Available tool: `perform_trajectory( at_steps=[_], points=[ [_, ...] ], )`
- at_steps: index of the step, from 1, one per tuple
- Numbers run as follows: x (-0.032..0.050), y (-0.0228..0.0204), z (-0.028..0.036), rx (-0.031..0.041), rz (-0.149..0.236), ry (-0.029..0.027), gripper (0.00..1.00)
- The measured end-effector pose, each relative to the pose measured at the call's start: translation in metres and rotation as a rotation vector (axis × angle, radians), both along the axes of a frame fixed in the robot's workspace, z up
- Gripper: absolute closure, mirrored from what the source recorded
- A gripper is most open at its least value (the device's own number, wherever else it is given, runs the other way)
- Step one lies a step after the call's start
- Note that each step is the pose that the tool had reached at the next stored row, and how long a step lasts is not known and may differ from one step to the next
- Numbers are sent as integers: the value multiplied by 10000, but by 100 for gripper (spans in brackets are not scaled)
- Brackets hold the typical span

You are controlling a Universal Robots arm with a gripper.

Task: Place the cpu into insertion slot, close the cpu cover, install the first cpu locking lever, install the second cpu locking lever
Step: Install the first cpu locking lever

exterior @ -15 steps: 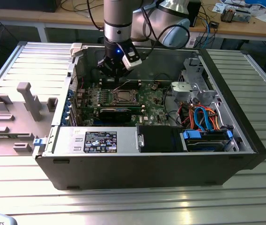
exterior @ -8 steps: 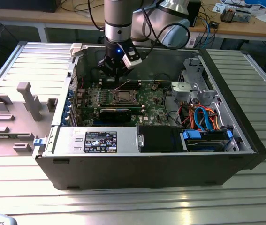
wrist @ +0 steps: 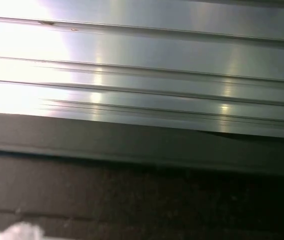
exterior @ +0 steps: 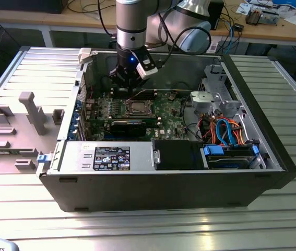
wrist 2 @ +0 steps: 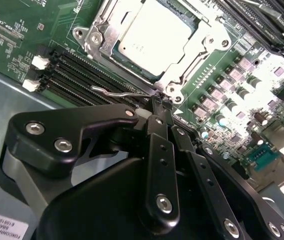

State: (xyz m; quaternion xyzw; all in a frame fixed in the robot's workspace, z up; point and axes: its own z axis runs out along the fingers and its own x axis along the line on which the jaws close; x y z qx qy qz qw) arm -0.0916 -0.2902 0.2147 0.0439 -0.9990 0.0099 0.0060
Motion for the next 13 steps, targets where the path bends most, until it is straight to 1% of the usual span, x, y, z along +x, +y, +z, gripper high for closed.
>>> perform_trajectory(
  at_steps=[2,6,9,13],
  points=[
    [9,0,-8,-1,2,1,89],
    [103,0,-25,5,2,5,89],
    [148,0,-36,23,0,8,89],
    [201,0,-51,99,2,11,89]
  ],
)
